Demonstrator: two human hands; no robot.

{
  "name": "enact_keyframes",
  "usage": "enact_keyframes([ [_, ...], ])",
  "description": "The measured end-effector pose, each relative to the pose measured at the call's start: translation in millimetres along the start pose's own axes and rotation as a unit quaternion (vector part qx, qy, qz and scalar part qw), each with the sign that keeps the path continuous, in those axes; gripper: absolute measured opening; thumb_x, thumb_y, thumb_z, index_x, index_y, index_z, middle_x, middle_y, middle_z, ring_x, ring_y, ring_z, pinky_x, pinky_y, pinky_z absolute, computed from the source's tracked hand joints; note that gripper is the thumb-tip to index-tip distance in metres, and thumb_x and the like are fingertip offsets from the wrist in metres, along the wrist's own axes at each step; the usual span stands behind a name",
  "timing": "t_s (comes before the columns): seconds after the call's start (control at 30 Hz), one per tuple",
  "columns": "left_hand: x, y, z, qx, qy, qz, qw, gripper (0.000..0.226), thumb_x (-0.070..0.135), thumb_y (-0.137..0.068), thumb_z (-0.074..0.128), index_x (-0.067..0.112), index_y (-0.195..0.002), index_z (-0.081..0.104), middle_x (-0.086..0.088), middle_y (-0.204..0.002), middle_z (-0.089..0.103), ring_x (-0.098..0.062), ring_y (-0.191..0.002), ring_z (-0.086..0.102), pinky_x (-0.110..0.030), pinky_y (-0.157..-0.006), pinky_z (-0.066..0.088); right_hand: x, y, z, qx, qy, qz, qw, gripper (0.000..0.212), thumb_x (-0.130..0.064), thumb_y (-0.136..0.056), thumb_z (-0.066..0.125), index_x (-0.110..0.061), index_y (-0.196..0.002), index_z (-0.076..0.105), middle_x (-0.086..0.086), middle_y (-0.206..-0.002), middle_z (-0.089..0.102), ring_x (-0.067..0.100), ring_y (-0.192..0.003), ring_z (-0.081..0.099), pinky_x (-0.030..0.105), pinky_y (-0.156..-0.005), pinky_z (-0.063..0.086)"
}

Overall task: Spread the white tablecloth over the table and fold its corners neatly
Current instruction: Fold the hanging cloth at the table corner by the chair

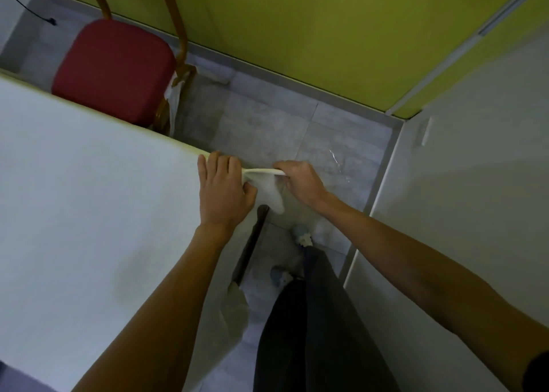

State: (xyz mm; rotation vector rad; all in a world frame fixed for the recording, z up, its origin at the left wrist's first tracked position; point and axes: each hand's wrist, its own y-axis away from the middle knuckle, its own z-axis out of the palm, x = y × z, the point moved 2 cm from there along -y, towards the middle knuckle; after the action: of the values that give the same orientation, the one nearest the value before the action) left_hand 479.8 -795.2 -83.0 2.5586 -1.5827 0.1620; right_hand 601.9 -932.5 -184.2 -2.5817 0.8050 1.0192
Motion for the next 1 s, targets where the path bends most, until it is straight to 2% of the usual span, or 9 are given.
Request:
enact_keyframes([
  [0.07, 0, 1, 0, 0.004, 0.004, 0.003, 1.0, 0.033, 0.037, -0.085, 0.065, 0.014, -0.107, 0.057, -0.011, -0.118, 0.062, -0.033, -0.124, 0.05, -0.054, -0.12, 0.022, 0, 6, -8, -0.015, -0.008, -0.002, 1.0, 0.032, 0.0, -0.081, 0.058, -0.006, -0.11, 0.072, 0.011, -0.088, 0.074, 0.02, -0.072, 0.067, 0.022, -0.068, 0.05],
  [0.17, 1, 0, 0, 0.004, 0.01, 0.005, 1.0, 0.034, 0.035, -0.085, 0.065, 0.014, -0.11, 0.057, -0.012, -0.12, 0.062, -0.035, -0.125, 0.049, -0.055, -0.12, 0.02, 2, 12, -10, -0.075, -0.002, -0.007, 0.997, 0.042, 0.007, -0.088, 0.058, -0.003, -0.128, 0.061, 0.017, -0.097, 0.071, 0.023, -0.079, 0.067, 0.024, -0.07, 0.049],
  [0.27, 1, -1, 0, 0.0, 0.021, 0.015, 1.0, 0.036, 0.034, -0.086, 0.064, 0.017, -0.117, 0.057, -0.011, -0.126, 0.06, -0.036, -0.128, 0.047, -0.057, -0.119, 0.02, 6, 12, -7, -0.156, 0.002, 0.01, 0.988, 0.049, 0.006, -0.09, 0.06, -0.006, -0.136, 0.049, 0.012, -0.106, 0.063, 0.015, -0.087, 0.056, 0.022, -0.073, 0.043],
  [0.4, 3, 0, -2, 0.009, 0.038, 0.035, 0.999, 0.024, 0.028, -0.089, 0.063, 0.021, -0.113, 0.06, -0.009, -0.126, 0.061, -0.038, -0.13, 0.045, -0.062, -0.117, 0.021, 18, 16, 0, -0.221, 0.035, 0.052, 0.973, 0.043, 0.011, -0.086, 0.054, -0.008, -0.124, 0.053, 0.012, -0.099, 0.061, 0.027, -0.082, 0.06, 0.046, -0.073, 0.056],
  [0.47, 3, 1, -4, 0.018, 0.053, 0.044, 0.998, 0.017, 0.023, -0.09, 0.062, 0.022, -0.106, 0.061, -0.01, -0.124, 0.062, -0.04, -0.131, 0.045, -0.064, -0.116, 0.02, 24, 24, 8, -0.222, 0.049, 0.079, 0.971, 0.047, 0.01, -0.084, 0.056, -0.01, -0.127, 0.056, 0.016, -0.107, 0.063, 0.031, -0.09, 0.062, 0.047, -0.077, 0.056],
  [0.57, 4, 1, -5, 0.016, 0.065, 0.054, 0.996, 0.012, 0.02, -0.089, 0.058, 0.022, -0.101, 0.064, -0.01, -0.123, 0.062, -0.043, -0.132, 0.043, -0.066, -0.115, 0.018, 17, 39, 20, -0.206, 0.022, 0.121, 0.971, 0.052, 0.007, -0.087, 0.055, -0.011, -0.136, 0.055, 0.017, -0.119, 0.064, 0.032, -0.102, 0.063, 0.033, -0.084, 0.051],
  [0.8, 5, 1, -7, -0.003, 0.063, 0.044, 0.997, 0.029, 0.041, -0.081, 0.055, 0.02, -0.099, 0.065, -0.009, -0.122, 0.064, -0.042, -0.133, 0.042, -0.067, -0.115, 0.018, -30, 78, 66, -0.166, -0.101, 0.234, 0.953, 0.069, -0.001, -0.093, 0.054, -0.009, -0.155, 0.025, 0.021, -0.148, 0.045, 0.038, -0.129, 0.05, 0.042, -0.107, 0.039],
  [0.93, 5, -1, -2, 0.002, 0.058, 0.0, 0.998, 0.059, 0.051, -0.089, 0.058, 0.011, -0.132, 0.051, -0.013, -0.144, 0.05, -0.04, -0.144, 0.029, -0.06, -0.12, 0.013, -64, 77, 108, -0.112, -0.21, 0.295, 0.925, 0.062, -0.004, -0.098, 0.049, -0.009, -0.154, 0.021, 0.021, -0.149, 0.043, 0.036, -0.135, 0.045, 0.044, -0.112, 0.039],
  [1.0, 4, -1, 1, 0.003, 0.029, -0.015, 0.999, 0.076, 0.053, -0.09, 0.057, 0.007, -0.147, 0.036, -0.015, -0.157, 0.033, -0.039, -0.149, 0.016, -0.057, -0.121, 0.007, -78, 77, 131, -0.082, -0.263, 0.353, 0.894, 0.047, -0.037, -0.105, 0.044, -0.027, -0.15, 0.034, 0.009, -0.141, 0.056, 0.027, -0.128, 0.055, 0.047, -0.11, 0.044],
])
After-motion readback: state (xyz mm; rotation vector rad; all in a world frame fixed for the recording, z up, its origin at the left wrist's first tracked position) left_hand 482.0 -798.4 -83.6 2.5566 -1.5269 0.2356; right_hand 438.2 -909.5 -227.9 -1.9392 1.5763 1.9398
